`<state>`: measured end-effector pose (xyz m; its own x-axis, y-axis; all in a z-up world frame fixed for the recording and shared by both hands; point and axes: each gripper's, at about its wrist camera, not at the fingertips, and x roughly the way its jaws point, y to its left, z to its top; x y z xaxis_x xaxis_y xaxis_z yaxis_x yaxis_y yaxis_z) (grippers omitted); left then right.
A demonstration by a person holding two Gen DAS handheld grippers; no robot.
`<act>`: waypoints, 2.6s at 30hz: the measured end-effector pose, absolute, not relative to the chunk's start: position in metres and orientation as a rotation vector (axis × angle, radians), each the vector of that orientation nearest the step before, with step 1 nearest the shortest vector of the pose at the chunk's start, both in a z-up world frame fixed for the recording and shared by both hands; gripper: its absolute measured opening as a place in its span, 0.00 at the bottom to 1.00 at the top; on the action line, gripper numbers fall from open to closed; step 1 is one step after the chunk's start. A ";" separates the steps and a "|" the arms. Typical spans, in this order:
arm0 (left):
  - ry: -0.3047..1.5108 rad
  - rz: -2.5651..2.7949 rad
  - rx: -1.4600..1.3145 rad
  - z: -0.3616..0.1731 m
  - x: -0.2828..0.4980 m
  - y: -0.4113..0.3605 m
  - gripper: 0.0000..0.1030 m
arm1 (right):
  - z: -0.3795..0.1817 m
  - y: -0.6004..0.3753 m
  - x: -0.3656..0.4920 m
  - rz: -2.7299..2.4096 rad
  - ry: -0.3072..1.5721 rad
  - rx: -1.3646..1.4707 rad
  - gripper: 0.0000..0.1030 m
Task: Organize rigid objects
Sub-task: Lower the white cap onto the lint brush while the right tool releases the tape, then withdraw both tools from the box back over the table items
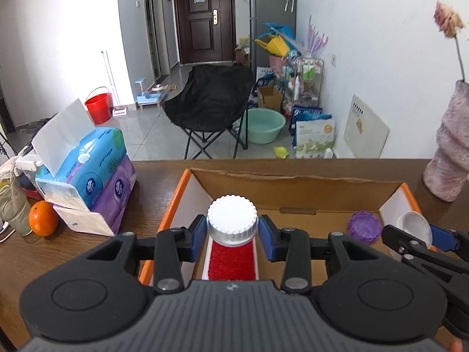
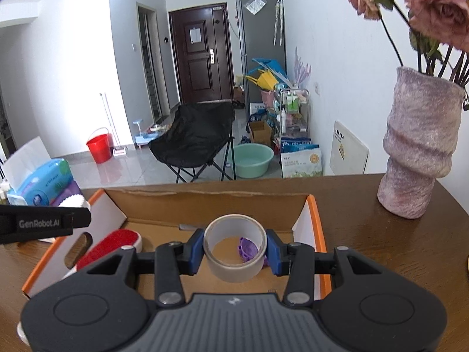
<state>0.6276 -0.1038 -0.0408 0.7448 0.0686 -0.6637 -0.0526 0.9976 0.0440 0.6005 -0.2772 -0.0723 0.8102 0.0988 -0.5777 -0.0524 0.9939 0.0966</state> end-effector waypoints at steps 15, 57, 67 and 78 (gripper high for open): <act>0.706 0.121 0.041 -0.052 0.622 -0.094 1.00 | -0.090 -0.281 0.590 0.086 0.631 0.048 1.00; 0.645 0.080 0.031 0.000 0.519 -0.089 1.00 | -0.039 -0.283 0.494 0.112 0.578 0.062 1.00; 0.621 0.066 0.021 0.009 0.475 -0.083 1.00 | -0.031 -0.280 0.450 0.108 0.557 0.059 1.00; 0.593 0.049 0.027 0.007 0.422 -0.076 1.00 | -0.028 -0.279 0.394 0.119 0.532 0.045 1.00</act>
<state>0.4215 -0.0758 0.0074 0.8283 0.0535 -0.5578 -0.0380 0.9985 0.0392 0.3936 -0.2786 -0.0283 0.8552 0.1249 -0.5030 -0.1015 0.9921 0.0738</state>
